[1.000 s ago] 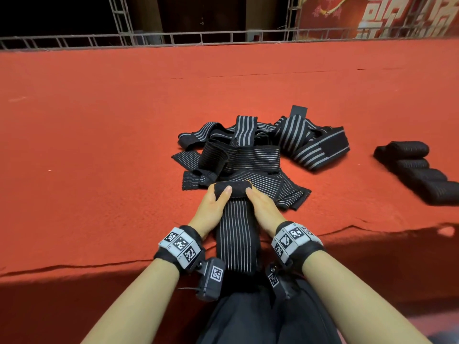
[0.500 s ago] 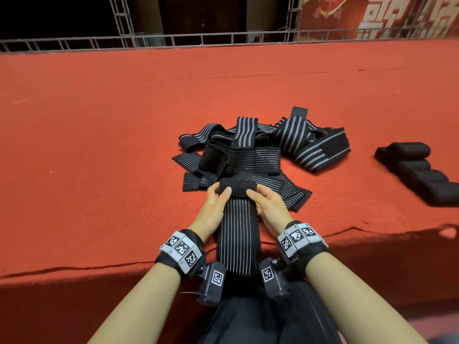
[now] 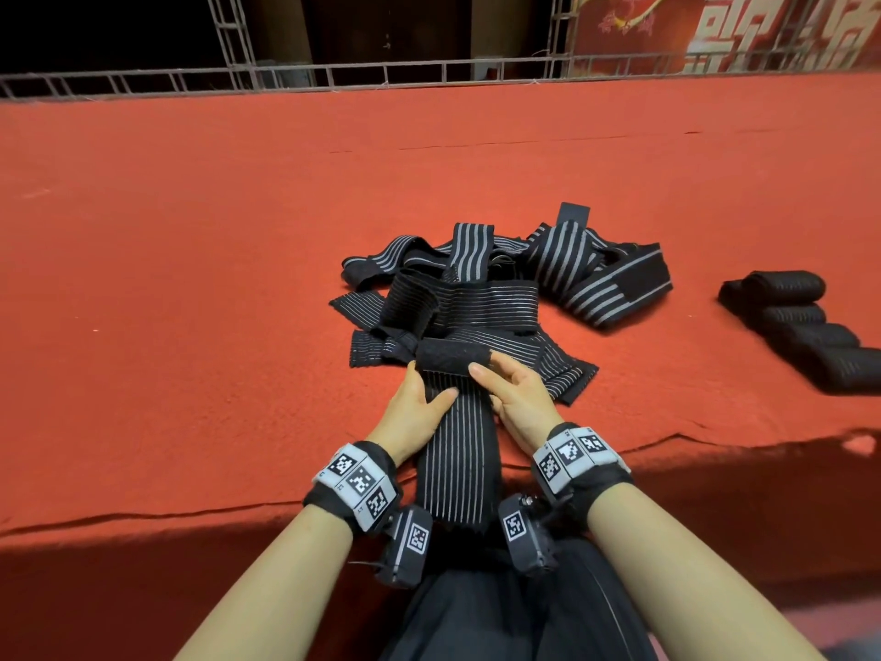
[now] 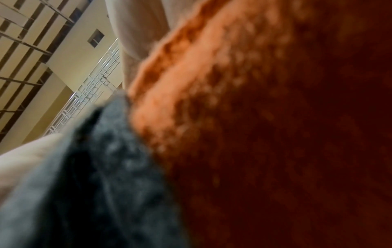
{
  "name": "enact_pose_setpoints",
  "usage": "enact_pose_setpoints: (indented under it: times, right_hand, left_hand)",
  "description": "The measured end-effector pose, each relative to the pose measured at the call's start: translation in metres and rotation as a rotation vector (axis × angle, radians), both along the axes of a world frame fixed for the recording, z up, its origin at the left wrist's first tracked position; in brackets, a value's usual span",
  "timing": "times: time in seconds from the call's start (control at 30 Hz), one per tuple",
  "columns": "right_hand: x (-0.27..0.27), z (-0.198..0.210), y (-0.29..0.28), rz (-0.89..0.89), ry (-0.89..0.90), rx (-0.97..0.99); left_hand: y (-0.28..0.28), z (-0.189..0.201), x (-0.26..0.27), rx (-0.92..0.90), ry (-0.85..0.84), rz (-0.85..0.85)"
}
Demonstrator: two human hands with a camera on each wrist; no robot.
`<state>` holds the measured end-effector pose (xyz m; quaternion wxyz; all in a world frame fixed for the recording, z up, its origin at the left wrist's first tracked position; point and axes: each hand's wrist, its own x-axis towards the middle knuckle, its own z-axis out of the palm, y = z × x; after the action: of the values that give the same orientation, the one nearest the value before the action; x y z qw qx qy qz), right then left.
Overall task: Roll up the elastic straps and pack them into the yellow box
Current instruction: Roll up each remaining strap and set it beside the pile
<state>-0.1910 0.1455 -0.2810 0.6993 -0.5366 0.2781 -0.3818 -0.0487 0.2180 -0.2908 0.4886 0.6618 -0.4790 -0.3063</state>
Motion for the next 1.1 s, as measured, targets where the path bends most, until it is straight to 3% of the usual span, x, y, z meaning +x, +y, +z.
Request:
enact_pose_setpoints:
  times: [0.6, 0.73, 1.1]
  right_hand:
    - [-0.002, -0.001, -0.003, -0.024, 0.034, -0.002]
    - [-0.004, 0.002, -0.002, -0.023, 0.100, -0.023]
    - [-0.002, -0.003, -0.004, -0.026, 0.080, -0.029]
  left_hand:
    - [0.007, 0.015, -0.010, -0.116, 0.383, -0.015]
    - [0.004, 0.016, -0.009, -0.139, 0.226, 0.057]
    - [0.006, 0.018, -0.009, -0.127, 0.280, 0.021]
